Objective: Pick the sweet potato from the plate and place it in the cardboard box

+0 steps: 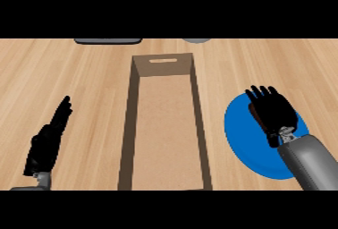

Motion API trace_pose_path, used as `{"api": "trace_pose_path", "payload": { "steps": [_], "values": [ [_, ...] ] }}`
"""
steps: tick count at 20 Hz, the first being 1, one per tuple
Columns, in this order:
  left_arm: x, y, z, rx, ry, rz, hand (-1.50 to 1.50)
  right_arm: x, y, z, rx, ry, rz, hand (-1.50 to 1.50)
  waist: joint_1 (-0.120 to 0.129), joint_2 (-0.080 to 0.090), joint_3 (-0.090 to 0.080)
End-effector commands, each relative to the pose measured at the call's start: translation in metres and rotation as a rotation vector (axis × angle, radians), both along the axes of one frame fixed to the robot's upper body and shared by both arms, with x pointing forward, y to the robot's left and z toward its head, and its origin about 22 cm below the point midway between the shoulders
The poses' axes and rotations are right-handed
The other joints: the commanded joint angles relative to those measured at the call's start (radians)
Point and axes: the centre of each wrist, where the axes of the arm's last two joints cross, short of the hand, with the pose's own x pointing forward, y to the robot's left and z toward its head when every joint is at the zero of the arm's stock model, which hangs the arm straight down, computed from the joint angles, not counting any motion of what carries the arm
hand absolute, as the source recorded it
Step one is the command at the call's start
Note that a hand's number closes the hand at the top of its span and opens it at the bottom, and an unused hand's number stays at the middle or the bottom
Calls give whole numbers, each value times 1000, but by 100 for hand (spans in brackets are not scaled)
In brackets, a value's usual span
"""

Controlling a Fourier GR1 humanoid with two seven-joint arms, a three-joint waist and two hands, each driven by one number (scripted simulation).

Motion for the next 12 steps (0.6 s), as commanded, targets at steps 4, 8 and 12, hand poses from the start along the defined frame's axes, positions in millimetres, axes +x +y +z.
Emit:
{"api": "trace_pose_path", "payload": {
  "steps": [4,8,12],
  "values": [
    [-6,-7,-14,-4,-1,-3,0,-1,-1,-17,-50,14,17,-150,-1,0,0],
    [0,0,-3,11,13,-13,0,7,-4,-31,-56,40,-15,-150,1,1,0],
    [0,0,-1,-5,0,-17,0,14,-5,-33,-10,50,9,150,1,0,0]
  ]
}}
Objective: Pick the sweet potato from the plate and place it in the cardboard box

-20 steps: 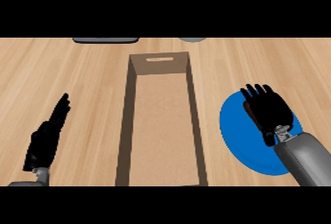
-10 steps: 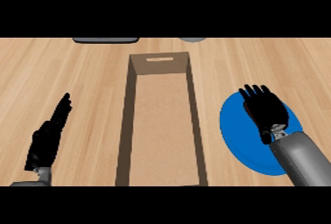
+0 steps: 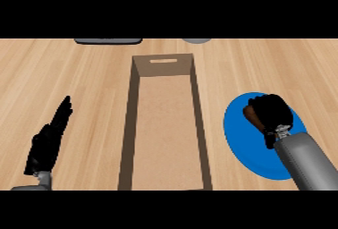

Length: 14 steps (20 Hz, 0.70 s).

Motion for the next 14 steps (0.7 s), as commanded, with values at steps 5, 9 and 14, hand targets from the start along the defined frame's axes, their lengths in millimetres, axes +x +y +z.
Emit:
{"api": "trace_pose_path", "payload": {
  "steps": [5,9,14],
  "values": [
    [1,-13,17,19,-16,-8,0,-2,-3,-5,-89,-199,130,150,3,4,5],
    [1,4,-3,6,10,7,0,-11,1,6,-67,-222,185,150,-7,3,4],
    [-18,20,-4,22,29,97,0,-64,20,-36,244,-212,-434,150,-112,-30,5]
  ]
}}
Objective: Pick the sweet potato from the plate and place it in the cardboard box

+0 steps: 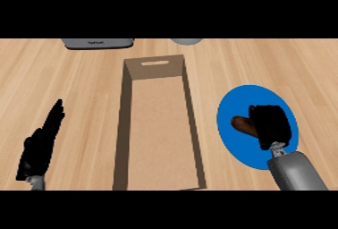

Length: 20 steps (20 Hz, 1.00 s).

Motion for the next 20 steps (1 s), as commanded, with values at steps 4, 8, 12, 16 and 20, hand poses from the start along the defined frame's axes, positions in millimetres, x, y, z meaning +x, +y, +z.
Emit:
{"api": "trace_pose_path", "payload": {
  "steps": [4,8,12,16,20],
  "values": [
    [-11,15,-4,-6,13,70,0,-75,28,-27,300,-36,-488,150,-70,-9,4],
    [-14,3,0,-10,4,39,0,-122,51,5,281,-155,-541,150,-33,-5,4],
    [-3,-11,-1,-18,-3,13,0,-162,70,59,372,-270,-551,150,-15,6,4],
    [0,-9,-1,-18,0,-11,0,-180,99,111,579,-458,-394,150,11,8,5],
    [3,-18,-4,-10,-2,-17,0,-198,114,141,701,-580,-276,150,31,14,5]
  ]
}}
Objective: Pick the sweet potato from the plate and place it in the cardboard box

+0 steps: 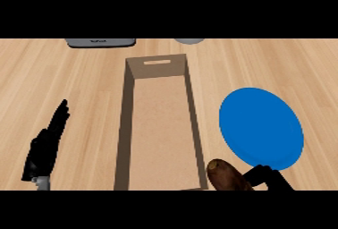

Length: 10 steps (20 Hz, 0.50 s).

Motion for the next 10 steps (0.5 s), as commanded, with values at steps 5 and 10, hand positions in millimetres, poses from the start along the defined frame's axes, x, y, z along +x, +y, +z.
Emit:
{"api": "trace_pose_path", "payload": {
  "steps": [5,10],
  "values": [
    [-6,1,5,-7,-26,-63,0,-26,27,53,85,-219,154,150,45,12,1],
    [19,-3,12,-5,-12,-62,0,-10,33,61,87,-238,152,150,54,21,-1]
  ]
}}
